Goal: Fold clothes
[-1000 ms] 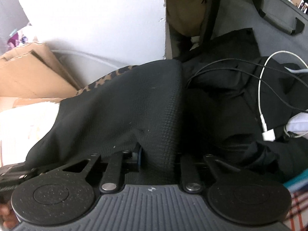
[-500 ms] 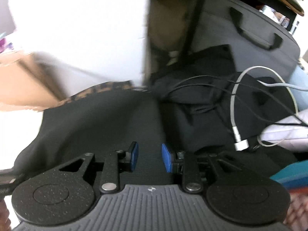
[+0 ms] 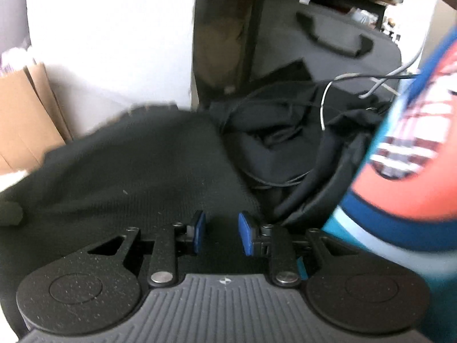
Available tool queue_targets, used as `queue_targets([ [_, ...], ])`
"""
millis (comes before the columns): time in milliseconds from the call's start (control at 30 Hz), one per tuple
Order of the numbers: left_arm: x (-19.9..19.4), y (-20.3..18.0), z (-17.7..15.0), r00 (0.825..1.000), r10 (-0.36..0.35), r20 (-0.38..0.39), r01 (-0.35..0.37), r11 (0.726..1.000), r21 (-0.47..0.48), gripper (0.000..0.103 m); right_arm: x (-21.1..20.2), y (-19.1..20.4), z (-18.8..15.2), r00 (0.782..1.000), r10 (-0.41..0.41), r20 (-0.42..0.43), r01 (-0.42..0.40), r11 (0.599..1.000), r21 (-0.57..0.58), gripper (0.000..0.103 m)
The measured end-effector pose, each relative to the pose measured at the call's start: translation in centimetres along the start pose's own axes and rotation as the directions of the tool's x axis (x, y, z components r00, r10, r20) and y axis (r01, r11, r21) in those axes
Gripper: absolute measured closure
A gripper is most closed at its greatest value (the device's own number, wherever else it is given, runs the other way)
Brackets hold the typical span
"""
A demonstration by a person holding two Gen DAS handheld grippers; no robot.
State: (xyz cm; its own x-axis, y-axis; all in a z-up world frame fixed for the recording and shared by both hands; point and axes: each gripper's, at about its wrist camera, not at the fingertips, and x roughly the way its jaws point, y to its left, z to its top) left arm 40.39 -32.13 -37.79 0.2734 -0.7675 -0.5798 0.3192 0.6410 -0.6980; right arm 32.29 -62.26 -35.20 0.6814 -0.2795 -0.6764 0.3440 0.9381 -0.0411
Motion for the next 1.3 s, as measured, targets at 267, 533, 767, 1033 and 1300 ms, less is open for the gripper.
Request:
queue_targets([
  [267, 0.2, 0.3, 0.9, 1.000, 0.019, 0.018, -0.019, 1.000, 0.016, 0.059, -3.6, 1.7, -3.2, 0.991, 0.117, 0.066, -0.120, 0.992, 0.047, 0.069],
  [533, 1.7, 2.7, 1.8, 0.999, 0.005, 0.045, -0.001, 0.994, -0.107, 0.059, -3.9, 3.3, -6.3, 0.985, 0.168, 0.027, -0.169, 0.985, 0.046, 0.068],
  [767, 3.2, 4.1, 3.2, 0.998, -0.024, 0.064, 0.036, 0.982, -0.186, 0.059, -4.3, 2.9, -8.2, 0.985, 0.170, 0.016, -0.170, 0.980, 0.098, 0.067],
  [1033, 3.0, 5.5, 5.1, 0.993, -0.036, 0.113, 0.067, 0.957, -0.281, 0.099, -4.6, 2.9, -8.7, 0.986, 0.166, 0.014, -0.167, 0.980, 0.110, 0.067],
  [1300, 1.3, 4.2, 6.6, 0.984, 0.120, 0.129, -0.098, 0.982, -0.162, 0.101, -5.2, 1.9, -9.5, 0.990, 0.139, 0.006, -0.139, 0.981, 0.136, 0.067],
])
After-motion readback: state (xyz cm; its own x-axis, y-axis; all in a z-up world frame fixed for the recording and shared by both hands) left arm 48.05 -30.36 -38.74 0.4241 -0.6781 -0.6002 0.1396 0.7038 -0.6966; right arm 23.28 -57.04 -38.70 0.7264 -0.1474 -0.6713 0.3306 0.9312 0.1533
